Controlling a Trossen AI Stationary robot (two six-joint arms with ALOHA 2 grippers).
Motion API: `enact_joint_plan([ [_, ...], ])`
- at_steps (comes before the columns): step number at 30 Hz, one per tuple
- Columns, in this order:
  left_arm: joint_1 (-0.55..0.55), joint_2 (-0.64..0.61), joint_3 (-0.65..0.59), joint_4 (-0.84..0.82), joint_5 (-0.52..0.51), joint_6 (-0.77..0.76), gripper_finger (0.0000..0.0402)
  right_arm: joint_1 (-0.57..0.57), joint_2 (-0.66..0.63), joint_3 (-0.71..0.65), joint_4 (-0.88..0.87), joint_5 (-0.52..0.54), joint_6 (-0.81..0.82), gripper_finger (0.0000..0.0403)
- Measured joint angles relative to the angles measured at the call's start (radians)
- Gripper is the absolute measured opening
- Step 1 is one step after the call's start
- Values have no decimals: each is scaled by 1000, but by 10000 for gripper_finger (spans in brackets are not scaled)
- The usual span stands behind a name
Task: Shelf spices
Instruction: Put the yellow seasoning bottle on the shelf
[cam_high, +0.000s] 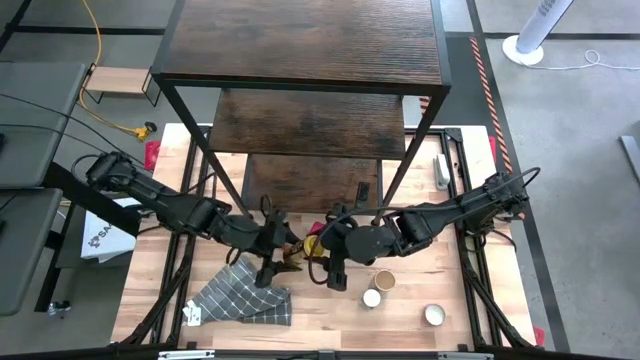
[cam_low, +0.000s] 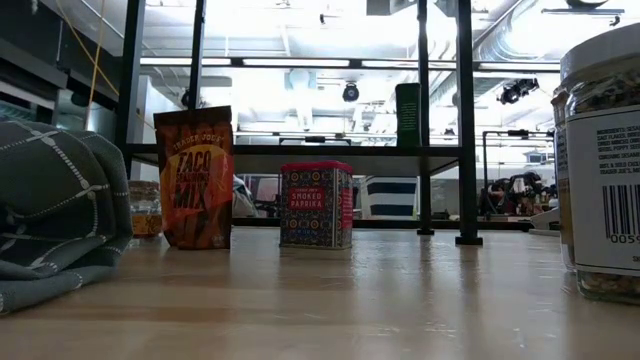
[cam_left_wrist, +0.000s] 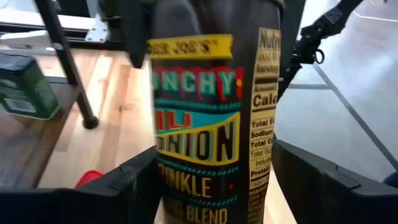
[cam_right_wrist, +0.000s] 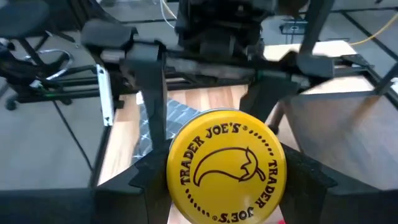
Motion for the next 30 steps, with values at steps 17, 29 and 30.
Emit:
enact_joint_plan([
  [17, -4, 12, 0, 12, -20, -15, 189, 1, -38, 0, -18, -2, -37, 307],
  [29, -129, 17, -169, 291, -344, -186, 189, 42, -186, 0, -466, 61, 365, 333],
  [30, -131, 42, -208, 416, -381, -198, 189, 55, -188, 0, -497, 88, 394, 333],
])
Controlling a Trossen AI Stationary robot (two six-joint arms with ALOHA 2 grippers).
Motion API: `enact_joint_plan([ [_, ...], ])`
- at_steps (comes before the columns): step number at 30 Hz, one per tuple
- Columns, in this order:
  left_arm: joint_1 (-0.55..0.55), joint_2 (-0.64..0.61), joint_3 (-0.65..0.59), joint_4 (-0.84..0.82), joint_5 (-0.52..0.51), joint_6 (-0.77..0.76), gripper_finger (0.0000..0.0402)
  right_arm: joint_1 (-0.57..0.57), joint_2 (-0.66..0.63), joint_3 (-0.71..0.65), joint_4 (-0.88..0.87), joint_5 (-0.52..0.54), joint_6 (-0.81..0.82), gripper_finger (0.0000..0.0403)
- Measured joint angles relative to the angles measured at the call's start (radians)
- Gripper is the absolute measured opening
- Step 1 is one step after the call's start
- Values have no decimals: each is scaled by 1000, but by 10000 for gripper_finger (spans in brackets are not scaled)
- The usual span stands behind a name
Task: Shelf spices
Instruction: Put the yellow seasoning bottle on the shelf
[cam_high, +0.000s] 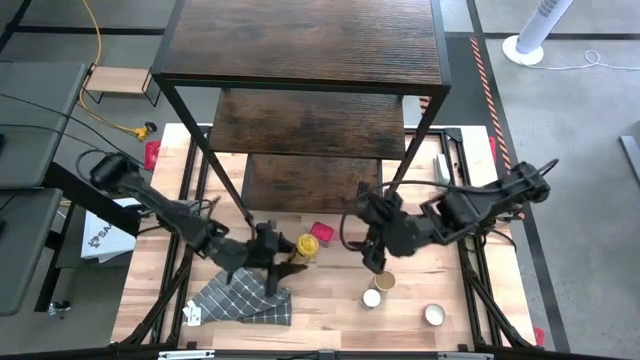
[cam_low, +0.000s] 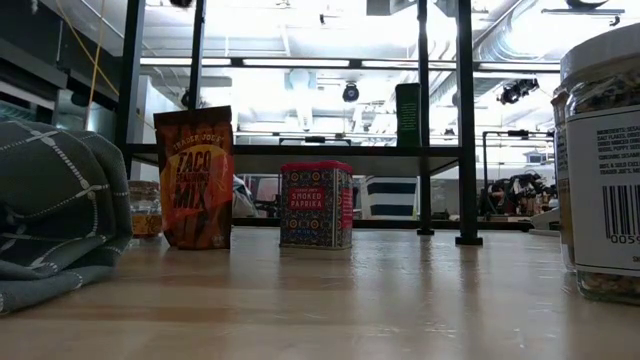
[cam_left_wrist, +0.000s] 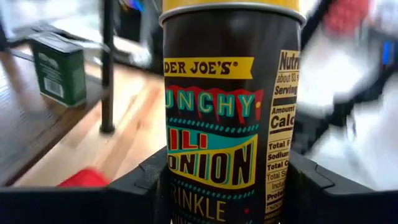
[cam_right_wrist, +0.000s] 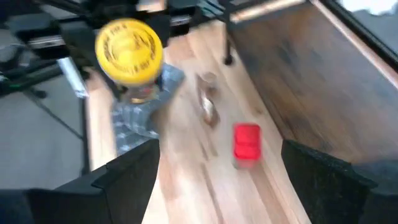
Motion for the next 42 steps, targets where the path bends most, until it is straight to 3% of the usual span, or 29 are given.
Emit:
enact_joint_plan([
  [4, 52, 168, -67, 446, -167, -8, 189, 69, -9, 0, -121, 132, 158, 333],
  [7, 123, 319, -12, 590, -195, 39, 189, 116, -9, -1, -200, 236, 322, 333],
  [12, 211, 491, 142, 537, -325, 89, 189, 165, -8, -2, -272, 317, 519, 334],
  [18, 275, 522, 193, 458, -492, 153, 189, 185, -8, -2, -282, 299, 550, 334],
  [26, 353, 552, 165, 372, -480, 43, 189, 185, -7, -2, -281, 324, 542, 334],
  [37, 378, 619, 168, 528, -454, 32, 192, 185, -7, -2, -281, 339, 514, 334],
  [42, 376, 618, 168, 530, -441, 33, 294, 185, -7, -2, -280, 340, 485, 334],
])
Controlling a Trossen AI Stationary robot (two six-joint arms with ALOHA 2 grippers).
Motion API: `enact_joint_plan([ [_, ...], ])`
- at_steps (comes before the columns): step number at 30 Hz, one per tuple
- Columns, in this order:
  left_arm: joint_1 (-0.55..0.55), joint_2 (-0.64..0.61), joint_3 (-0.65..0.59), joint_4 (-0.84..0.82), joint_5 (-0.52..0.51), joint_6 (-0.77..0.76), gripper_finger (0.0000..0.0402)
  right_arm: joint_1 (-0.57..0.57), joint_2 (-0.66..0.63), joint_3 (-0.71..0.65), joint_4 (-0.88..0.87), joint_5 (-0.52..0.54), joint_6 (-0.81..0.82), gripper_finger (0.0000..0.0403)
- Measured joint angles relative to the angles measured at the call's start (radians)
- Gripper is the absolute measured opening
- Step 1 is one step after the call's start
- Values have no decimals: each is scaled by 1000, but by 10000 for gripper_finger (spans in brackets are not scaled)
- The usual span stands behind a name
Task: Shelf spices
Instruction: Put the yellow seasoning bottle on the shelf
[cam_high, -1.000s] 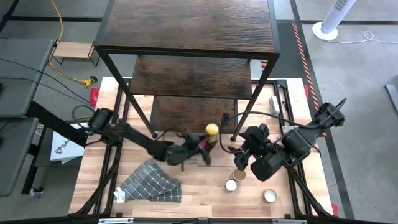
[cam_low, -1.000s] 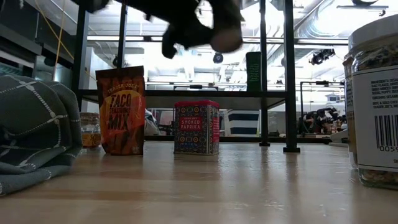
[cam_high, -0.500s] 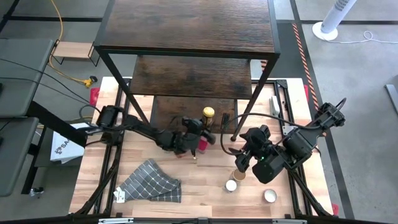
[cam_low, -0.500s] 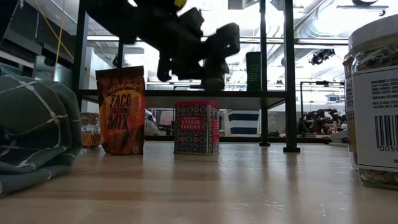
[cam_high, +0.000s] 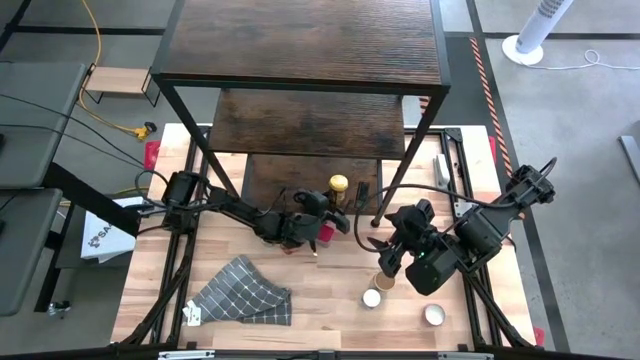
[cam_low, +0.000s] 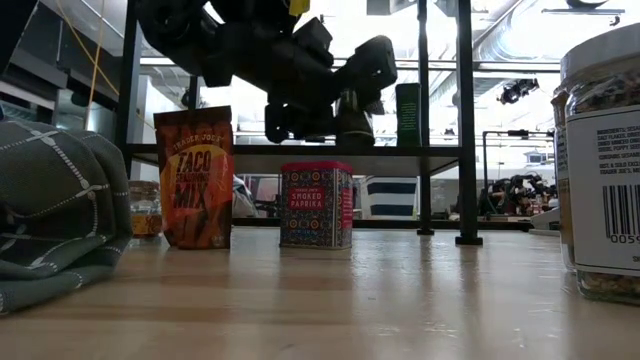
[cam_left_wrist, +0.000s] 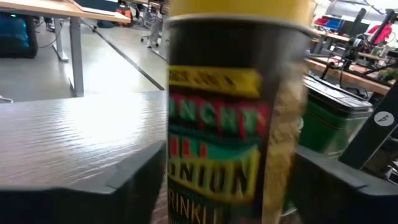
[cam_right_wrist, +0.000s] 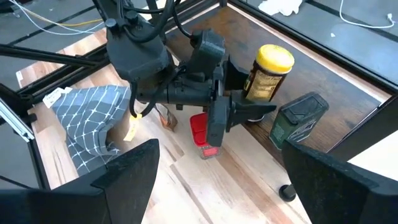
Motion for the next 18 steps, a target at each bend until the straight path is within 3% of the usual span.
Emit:
enact_joint_plan([
  [5, 0, -11, 0, -2, 14, 1, 338, 0, 0, 0, 0, 1, -22, 334],
  [18, 2, -167, 0, 7, 47, 297, 343, -1, 0, 0, 0, 9, -23, 334],
])
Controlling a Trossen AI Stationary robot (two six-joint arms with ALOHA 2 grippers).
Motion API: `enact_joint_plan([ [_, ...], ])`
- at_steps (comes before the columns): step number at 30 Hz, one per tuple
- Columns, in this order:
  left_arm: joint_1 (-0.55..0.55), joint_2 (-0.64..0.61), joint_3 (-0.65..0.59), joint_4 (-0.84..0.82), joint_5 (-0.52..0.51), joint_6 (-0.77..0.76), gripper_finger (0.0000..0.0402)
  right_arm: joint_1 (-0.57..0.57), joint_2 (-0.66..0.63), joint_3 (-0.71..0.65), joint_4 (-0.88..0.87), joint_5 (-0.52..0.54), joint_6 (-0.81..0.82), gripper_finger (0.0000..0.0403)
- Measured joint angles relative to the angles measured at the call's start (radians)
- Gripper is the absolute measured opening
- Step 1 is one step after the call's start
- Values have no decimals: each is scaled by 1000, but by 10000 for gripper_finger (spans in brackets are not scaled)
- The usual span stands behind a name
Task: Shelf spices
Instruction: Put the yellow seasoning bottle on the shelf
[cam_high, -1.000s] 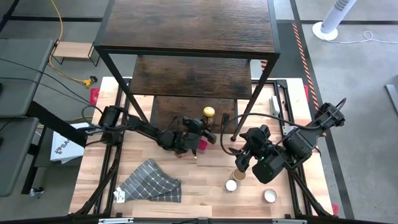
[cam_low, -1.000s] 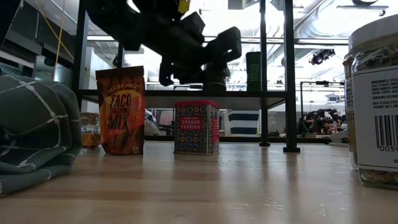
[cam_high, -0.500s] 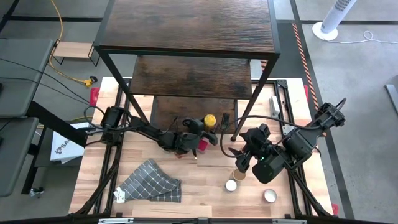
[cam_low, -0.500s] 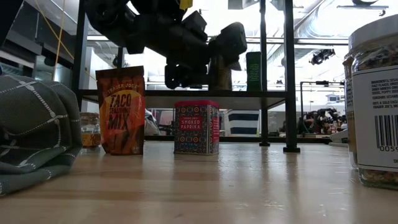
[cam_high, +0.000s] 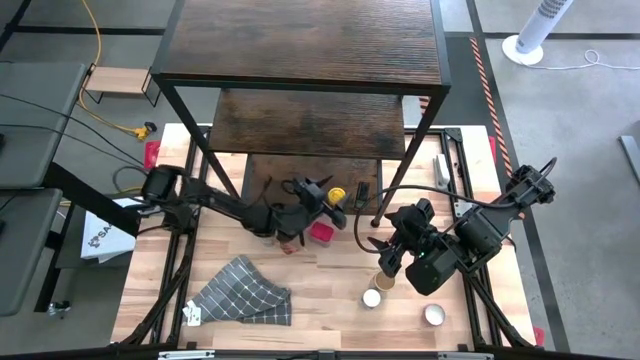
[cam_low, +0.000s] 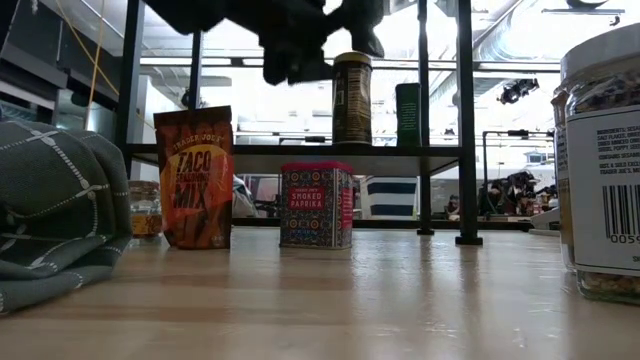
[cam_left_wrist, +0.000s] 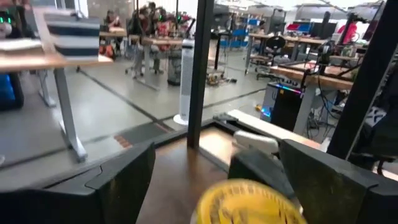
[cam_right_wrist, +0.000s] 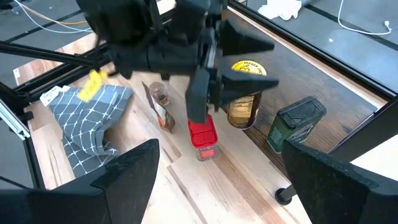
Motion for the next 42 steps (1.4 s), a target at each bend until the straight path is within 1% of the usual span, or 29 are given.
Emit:
enact_joint_plan([
  [7, -3, -114, 0, -11, 49, 151, 344, 0, 0, 0, 0, 1, 7, 334],
  [10, -26, -190, 0, -66, 57, 263, 341, 0, 0, 0, 0, 1, 7, 334],
  [12, -37, -233, 1, -151, 68, 265, 323, 0, 0, 0, 0, 4, 3, 334],
  [13, -37, -247, 2, -199, 91, 228, 305, 0, 0, 0, 0, 11, 2, 334],
  [15, -30, -260, 2, -294, 167, 123, 245, 0, 0, 0, 0, 22, 2, 334],
  [16, -28, -260, 1, -325, 209, 71, 204, 0, 0, 0, 0, 29, 1, 334],
  [19, -32, -260, 1, -360, 305, -32, 53, 0, 0, 0, 0, 50, 0, 334],
  [20, -35, -260, 1, -358, 326, -46, 28, 0, 0, 0, 0, 55, 0, 334],
  [24, -34, -257, 1, -371, 320, -68, 5, 0, 0, 0, 0, 69, 0, 334],
  [30, -3, -255, 0, -415, 343, -55, 1, 0, 1, 0, -5, 97, -1, 334],
  [34, 37, -255, 0, -419, 404, -63, 1, 0, 0, 0, -5, 96, -1, 334],
  [36, 45, -255, 6, -435, 408, -62, 1, 0, 0, 0, -5, 96, -5, 334],
  [39, 46, -254, 30, -432, 460, -62, 0, 0, 1, 0, -6, 94, -19, 334],
  [42, 41, -256, 42, -500, 484, -62, 0, 0, 1, 0, -6, 92, -19, 334],
])
